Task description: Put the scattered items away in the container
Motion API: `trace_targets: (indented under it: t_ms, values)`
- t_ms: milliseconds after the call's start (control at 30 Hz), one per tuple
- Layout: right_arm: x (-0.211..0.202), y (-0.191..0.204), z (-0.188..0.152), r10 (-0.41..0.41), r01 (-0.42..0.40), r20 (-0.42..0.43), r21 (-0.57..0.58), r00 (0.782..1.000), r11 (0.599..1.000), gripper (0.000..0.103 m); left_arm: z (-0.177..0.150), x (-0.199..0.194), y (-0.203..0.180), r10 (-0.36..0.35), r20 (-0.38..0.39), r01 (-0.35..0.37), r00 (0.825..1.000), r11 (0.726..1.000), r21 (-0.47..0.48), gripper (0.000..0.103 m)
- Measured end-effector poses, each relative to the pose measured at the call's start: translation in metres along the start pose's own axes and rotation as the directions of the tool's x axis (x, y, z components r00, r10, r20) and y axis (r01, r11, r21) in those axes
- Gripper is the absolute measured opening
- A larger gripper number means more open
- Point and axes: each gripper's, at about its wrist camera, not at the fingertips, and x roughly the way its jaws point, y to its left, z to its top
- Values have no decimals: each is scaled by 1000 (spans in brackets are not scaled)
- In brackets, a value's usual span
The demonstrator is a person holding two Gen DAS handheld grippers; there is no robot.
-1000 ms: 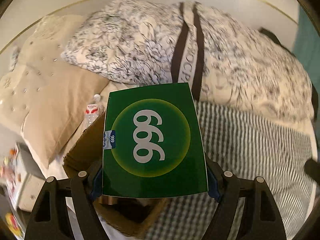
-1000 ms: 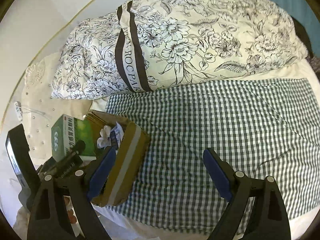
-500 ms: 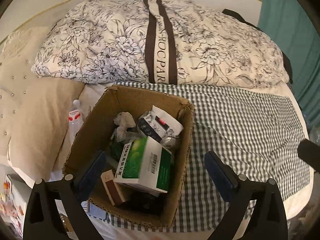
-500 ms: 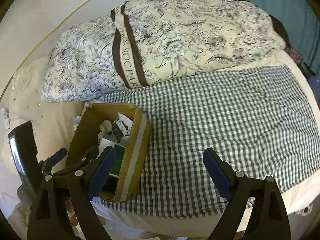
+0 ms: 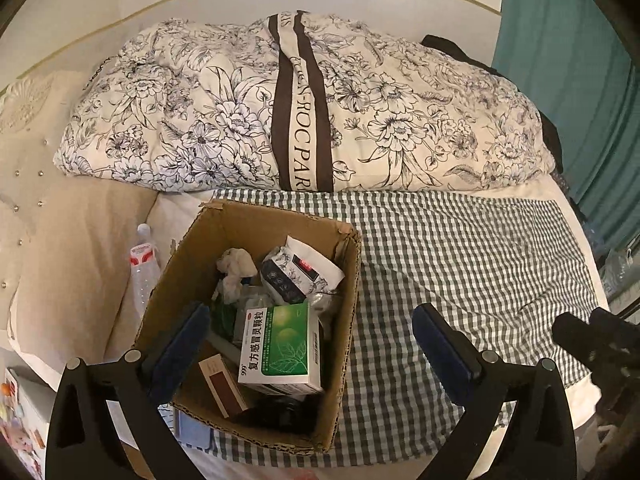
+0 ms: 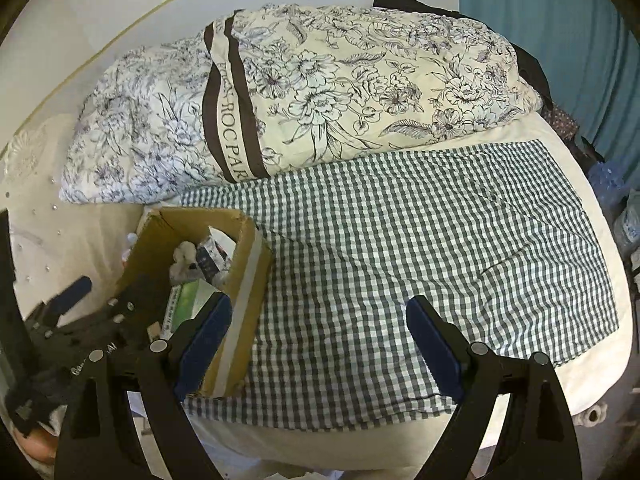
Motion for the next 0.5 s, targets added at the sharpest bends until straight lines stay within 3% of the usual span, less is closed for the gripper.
trace_targets:
  t_ms: [500]
  values:
    - [14, 2, 2, 2, -3, -33, -8, 999, 1000, 89, 1, 4, 2, 13, 1, -13, 1000, 1000, 1, 103]
